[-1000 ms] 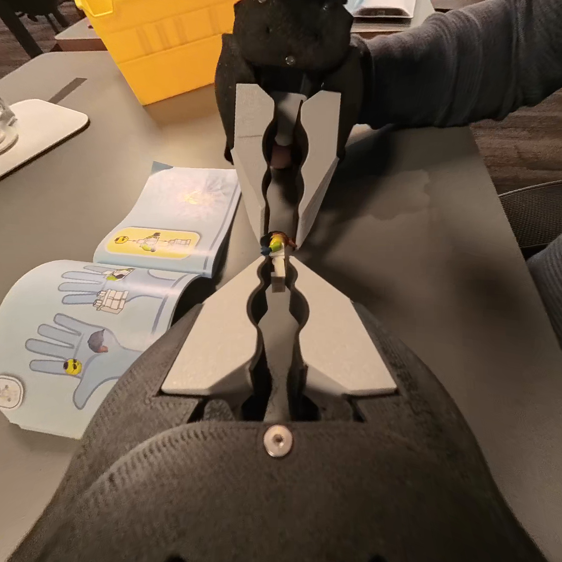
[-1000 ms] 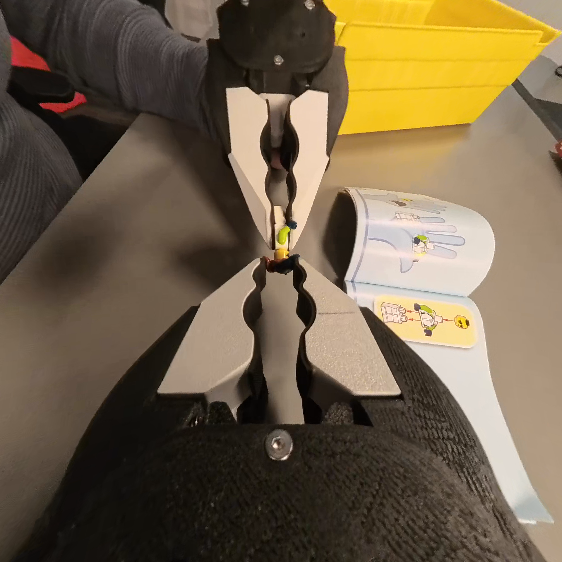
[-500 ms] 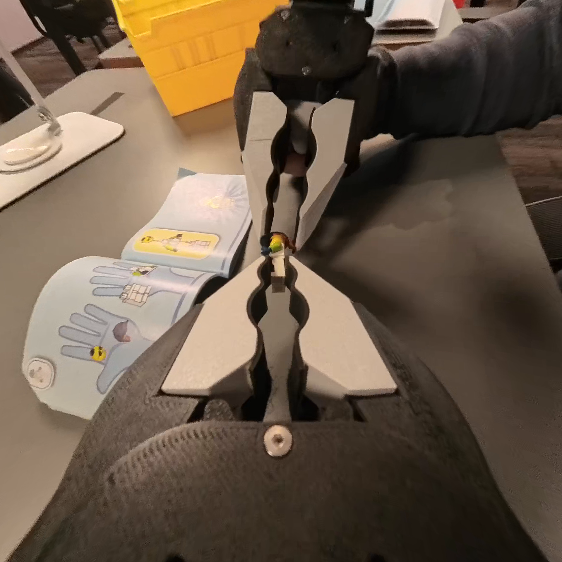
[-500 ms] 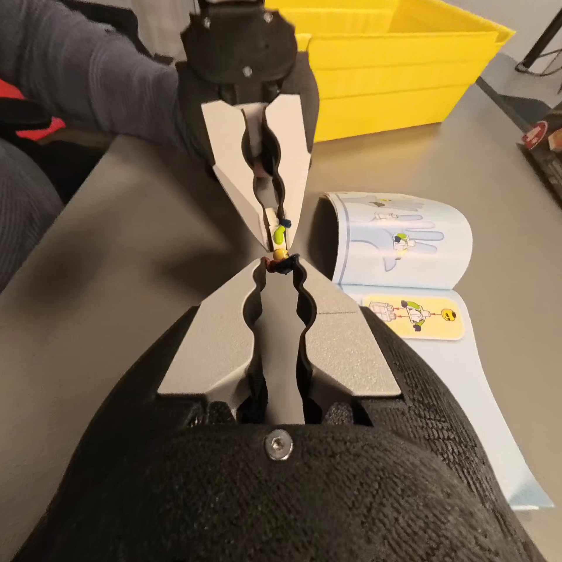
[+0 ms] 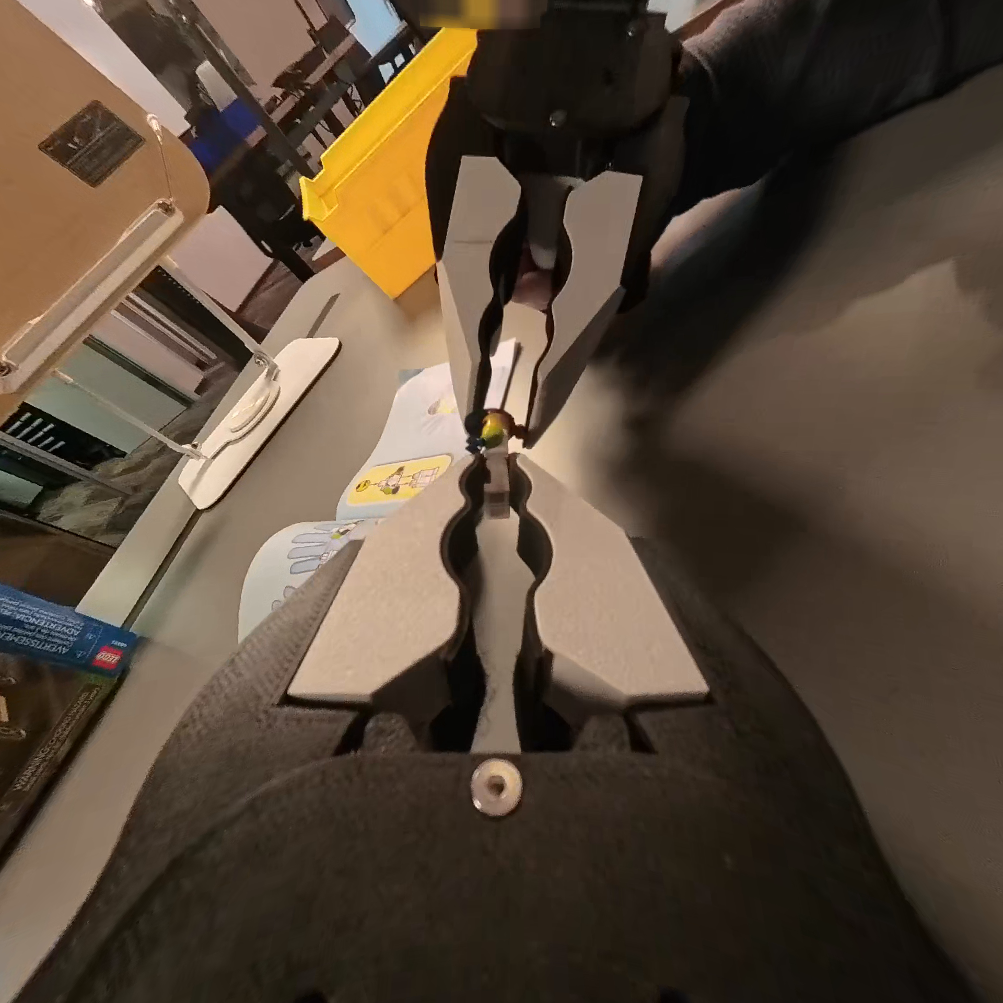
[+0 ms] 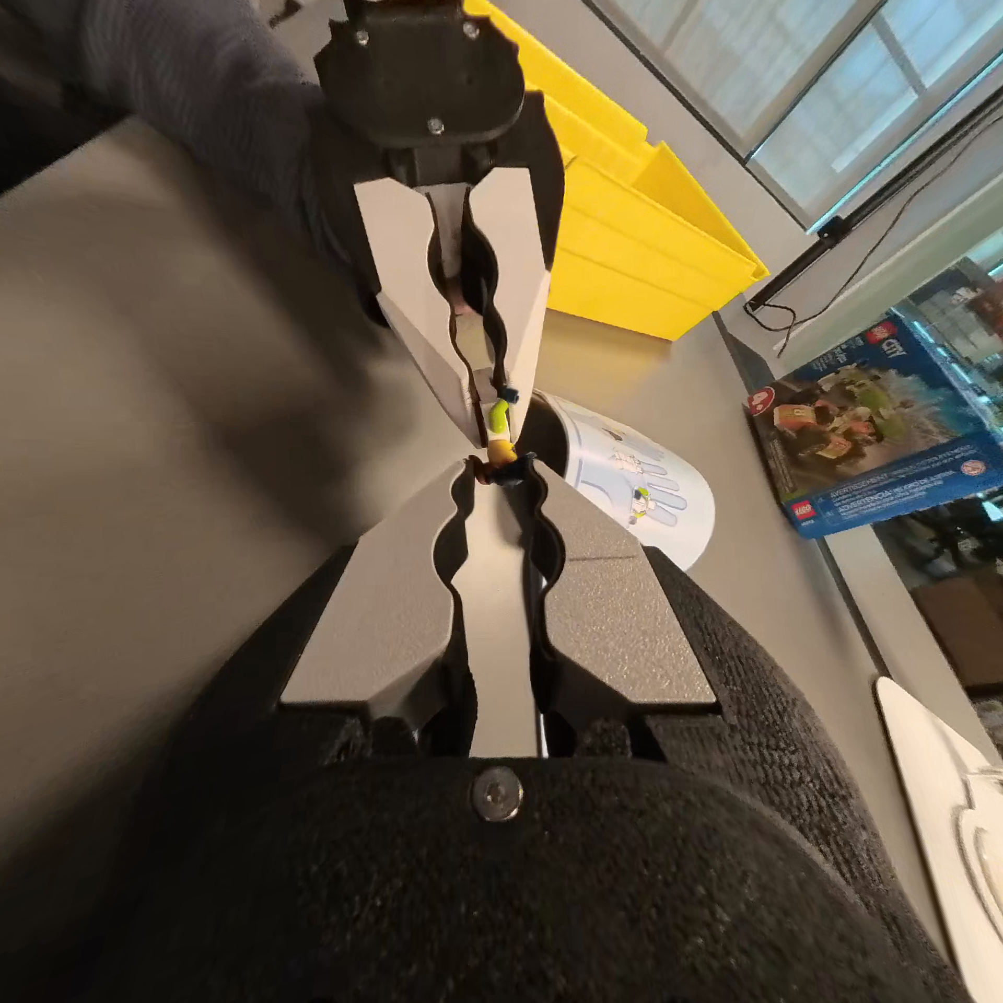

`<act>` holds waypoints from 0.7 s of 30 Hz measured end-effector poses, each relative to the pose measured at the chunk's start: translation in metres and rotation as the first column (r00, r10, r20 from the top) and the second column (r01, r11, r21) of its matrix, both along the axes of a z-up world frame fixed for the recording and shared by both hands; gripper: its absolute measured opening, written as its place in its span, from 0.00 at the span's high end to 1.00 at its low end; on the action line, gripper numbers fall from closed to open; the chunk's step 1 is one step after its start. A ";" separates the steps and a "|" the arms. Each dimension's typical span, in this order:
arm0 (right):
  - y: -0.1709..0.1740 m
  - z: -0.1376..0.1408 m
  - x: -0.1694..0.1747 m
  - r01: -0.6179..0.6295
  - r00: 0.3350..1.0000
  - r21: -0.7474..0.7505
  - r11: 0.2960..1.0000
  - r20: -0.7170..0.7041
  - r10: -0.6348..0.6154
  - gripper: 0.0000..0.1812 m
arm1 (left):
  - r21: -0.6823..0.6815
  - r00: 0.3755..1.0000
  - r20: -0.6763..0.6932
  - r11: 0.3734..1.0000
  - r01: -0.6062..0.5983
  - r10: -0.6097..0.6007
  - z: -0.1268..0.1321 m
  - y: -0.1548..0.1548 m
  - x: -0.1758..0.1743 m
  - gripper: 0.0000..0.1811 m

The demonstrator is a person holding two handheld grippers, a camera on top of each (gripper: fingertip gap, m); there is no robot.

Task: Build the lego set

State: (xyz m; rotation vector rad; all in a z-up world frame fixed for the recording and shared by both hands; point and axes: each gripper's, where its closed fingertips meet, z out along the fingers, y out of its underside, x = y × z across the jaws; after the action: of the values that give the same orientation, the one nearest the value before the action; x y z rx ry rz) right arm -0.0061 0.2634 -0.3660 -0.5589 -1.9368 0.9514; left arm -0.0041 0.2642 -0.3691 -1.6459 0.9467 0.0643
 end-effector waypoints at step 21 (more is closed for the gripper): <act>0.011 -0.016 -0.013 0.138 0.990 0.088 0.987 -0.008 -0.138 0.92 | -0.046 0.985 -0.093 0.987 -0.152 0.147 -0.015 0.008 -0.012 0.97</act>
State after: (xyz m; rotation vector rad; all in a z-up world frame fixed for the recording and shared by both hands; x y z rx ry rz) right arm -0.0188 0.2739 -0.3816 -0.6319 -1.9020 0.7753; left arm -0.0157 0.2725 -0.3844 -1.7731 0.8967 0.2184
